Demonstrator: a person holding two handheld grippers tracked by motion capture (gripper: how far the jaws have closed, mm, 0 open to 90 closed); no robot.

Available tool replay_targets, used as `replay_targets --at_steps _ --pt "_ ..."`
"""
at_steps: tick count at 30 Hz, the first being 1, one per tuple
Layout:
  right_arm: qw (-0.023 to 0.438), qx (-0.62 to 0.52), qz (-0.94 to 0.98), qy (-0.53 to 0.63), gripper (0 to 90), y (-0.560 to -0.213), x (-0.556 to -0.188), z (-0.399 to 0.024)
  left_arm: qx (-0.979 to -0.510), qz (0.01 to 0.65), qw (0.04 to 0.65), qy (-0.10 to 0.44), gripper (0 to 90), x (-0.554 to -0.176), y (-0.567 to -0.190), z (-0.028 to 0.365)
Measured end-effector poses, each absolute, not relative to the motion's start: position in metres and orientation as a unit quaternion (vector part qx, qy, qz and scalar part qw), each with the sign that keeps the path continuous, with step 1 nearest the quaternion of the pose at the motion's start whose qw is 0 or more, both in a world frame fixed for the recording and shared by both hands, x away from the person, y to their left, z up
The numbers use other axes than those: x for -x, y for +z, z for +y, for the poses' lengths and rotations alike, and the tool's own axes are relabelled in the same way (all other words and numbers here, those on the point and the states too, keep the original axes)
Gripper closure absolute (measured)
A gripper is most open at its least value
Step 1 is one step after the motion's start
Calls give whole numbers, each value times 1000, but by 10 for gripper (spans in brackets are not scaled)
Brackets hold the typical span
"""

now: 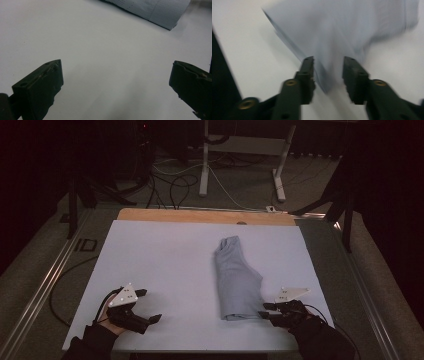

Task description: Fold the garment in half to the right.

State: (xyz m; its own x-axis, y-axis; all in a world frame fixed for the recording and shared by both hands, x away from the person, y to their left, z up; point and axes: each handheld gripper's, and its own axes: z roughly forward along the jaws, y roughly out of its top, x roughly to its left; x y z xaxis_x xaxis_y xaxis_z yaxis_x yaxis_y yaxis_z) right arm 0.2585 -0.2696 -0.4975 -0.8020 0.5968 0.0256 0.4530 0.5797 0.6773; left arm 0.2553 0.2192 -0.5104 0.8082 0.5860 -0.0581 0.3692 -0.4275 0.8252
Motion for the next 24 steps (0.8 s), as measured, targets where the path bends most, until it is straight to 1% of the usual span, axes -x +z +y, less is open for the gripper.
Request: replay_targets --at_steps 2,5,6,8,9,12,15,21,24 --pt "103 -286 879 367 604 -484 -260 -265 -837 284 452 120 6 -256 -511 219" --pt "112 -281 868 393 720 -466 -267 -255 -838 283 451 119 6 -255 -511 219" --pt "117 -276 868 395 785 -462 -270 -250 -838 283 450 119 6 -255 -511 219" --pt "117 -257 872 401 878 -455 -276 -239 -837 284 453 117 6 -256 -511 219" --pt "120 -247 873 402 900 -453 -279 -232 -836 286 453 117 6 -256 -511 220" --pt "103 -228 879 406 900 -456 -290 -216 -838 282 452 118 6 -256 -511 219" --pt "89 -217 888 395 900 -467 -297 -204 -835 284 456 119 6 -256 -510 221" --pt "63 -212 903 369 900 -492 -298 -197 -832 285 460 119 6 -256 -510 222" --pt "58 -205 909 359 900 -500 -296 -194 -833 285 460 118 6 -256 -510 221"
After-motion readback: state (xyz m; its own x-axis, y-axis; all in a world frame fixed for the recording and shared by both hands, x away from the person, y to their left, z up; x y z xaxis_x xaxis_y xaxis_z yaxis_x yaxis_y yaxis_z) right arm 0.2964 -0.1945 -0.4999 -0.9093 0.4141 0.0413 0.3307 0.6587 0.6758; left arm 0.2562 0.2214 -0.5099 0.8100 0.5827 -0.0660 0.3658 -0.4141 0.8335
